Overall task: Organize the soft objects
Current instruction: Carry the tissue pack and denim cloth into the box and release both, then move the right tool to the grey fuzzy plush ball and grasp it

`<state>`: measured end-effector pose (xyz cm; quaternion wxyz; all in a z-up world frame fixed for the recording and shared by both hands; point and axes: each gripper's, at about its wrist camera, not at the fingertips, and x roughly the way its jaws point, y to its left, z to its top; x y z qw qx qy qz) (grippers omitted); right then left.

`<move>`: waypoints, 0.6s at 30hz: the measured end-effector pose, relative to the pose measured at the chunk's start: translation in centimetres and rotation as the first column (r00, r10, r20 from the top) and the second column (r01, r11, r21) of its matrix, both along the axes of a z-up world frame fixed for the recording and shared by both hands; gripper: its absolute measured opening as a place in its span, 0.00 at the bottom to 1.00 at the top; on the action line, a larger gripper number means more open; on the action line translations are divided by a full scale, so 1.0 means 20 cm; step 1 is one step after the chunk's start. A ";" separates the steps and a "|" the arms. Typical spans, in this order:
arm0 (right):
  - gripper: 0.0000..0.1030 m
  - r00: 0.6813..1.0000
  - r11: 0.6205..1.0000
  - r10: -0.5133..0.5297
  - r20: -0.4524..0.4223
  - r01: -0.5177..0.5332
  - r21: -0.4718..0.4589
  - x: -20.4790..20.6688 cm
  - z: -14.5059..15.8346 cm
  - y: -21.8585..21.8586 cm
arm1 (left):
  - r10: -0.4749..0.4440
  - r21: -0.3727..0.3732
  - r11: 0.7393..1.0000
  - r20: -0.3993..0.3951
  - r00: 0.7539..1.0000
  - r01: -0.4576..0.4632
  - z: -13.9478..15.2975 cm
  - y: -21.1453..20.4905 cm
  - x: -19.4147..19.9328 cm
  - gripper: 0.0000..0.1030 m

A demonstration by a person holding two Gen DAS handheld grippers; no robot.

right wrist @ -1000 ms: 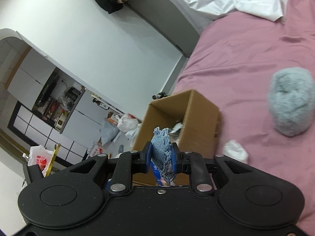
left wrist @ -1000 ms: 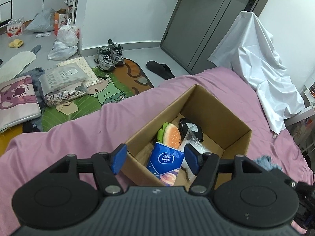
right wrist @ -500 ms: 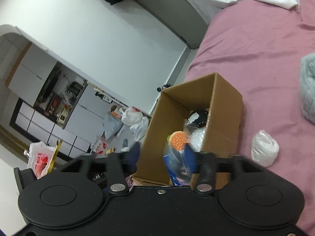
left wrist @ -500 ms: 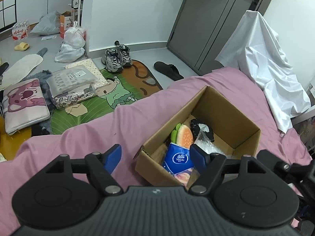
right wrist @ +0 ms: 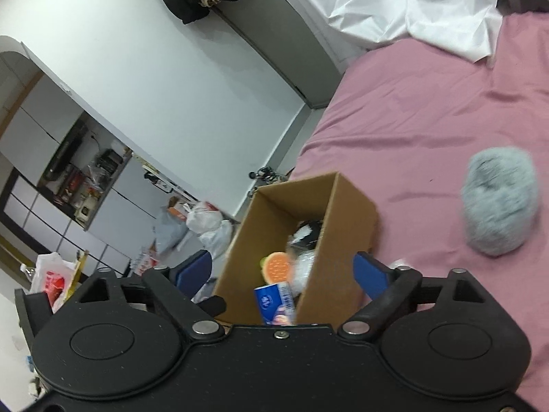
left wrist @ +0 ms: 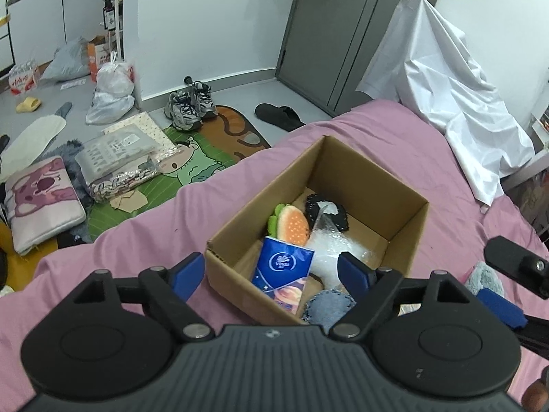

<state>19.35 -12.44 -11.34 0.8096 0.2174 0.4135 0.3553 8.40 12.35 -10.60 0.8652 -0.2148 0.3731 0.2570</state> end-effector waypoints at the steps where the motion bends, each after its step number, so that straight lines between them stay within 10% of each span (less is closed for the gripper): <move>1: 0.88 1.000 1.000 -0.001 -0.001 0.001 -0.018 0.00 0.01 -0.01 | -0.003 0.005 1.000 -0.002 1.000 0.003 0.01 -0.01 0.01 0.81; 18: 1.00 0.994 0.982 -0.107 -0.012 0.104 -0.161 0.05 0.14 -0.35 | -0.066 0.041 0.997 -0.010 0.998 0.067 0.16 -0.30 0.11 0.86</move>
